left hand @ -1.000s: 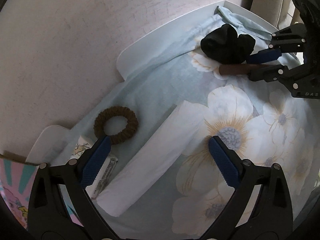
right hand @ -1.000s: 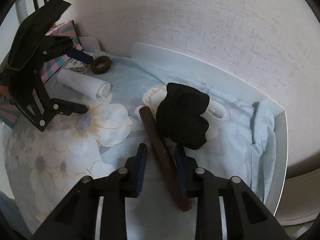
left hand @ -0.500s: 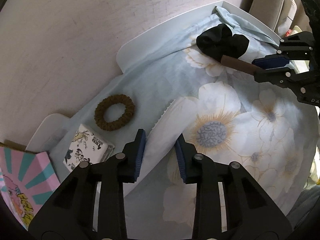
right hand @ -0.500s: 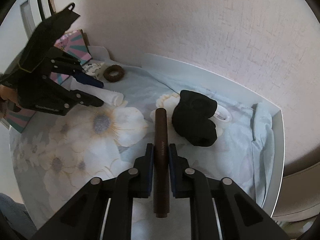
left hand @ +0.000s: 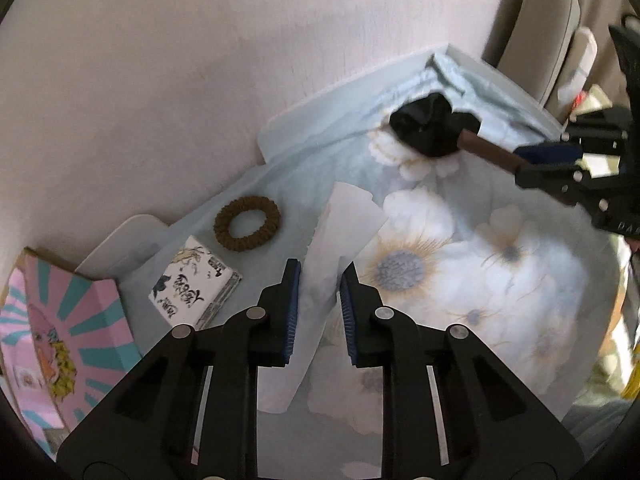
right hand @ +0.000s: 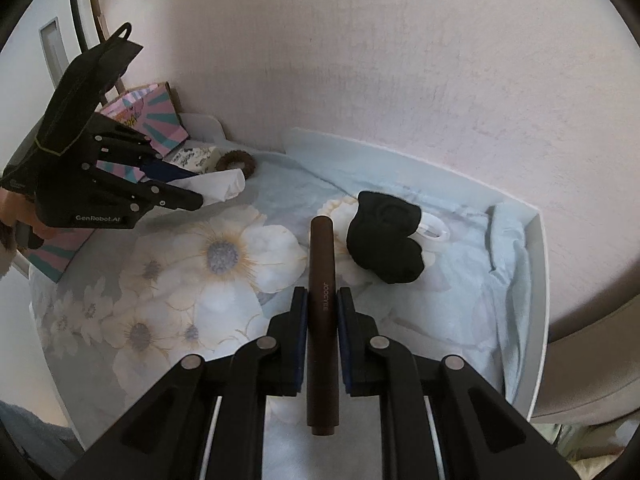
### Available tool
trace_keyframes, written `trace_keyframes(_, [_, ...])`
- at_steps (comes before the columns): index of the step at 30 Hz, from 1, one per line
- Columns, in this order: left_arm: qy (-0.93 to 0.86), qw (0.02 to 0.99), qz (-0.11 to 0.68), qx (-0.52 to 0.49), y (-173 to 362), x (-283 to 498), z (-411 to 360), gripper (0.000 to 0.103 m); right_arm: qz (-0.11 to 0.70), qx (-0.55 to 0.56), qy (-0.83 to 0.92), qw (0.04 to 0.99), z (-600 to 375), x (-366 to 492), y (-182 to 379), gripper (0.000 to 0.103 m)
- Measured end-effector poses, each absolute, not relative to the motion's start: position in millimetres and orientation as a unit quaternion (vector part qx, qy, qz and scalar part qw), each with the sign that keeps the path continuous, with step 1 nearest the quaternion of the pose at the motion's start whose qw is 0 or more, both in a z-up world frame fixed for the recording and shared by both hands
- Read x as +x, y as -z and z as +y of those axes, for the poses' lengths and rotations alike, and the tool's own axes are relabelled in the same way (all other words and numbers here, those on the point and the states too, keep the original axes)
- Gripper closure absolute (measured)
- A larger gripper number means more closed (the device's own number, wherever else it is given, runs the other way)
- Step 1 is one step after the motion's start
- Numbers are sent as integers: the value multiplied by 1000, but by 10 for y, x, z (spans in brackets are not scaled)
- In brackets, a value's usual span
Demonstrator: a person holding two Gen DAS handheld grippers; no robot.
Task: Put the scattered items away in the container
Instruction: 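Carry white roll and brown stick into the cardboard box and release both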
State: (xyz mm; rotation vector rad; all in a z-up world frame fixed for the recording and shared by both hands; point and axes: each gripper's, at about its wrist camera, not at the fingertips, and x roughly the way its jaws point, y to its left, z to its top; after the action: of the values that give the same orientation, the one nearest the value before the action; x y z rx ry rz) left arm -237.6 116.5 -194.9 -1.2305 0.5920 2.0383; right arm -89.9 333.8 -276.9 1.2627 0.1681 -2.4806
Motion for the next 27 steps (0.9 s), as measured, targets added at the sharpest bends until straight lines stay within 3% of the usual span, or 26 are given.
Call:
trace_keyframes(12, [-835, 328, 108, -428, 962, -1918, 837, 86, -15, 393, 900, 188, 3340, -572, 1916, 90])
trace_keyframes(21, [-907, 219, 15, -358, -171, -1360, -403, 86, -12, 340, 905, 257, 2816, -547, 1030, 90])
trace_keyframes(27, [-926, 110, -7, -361, -238, -1105, -1179, 86, 0, 338, 882, 327, 2145, -573, 884, 90])
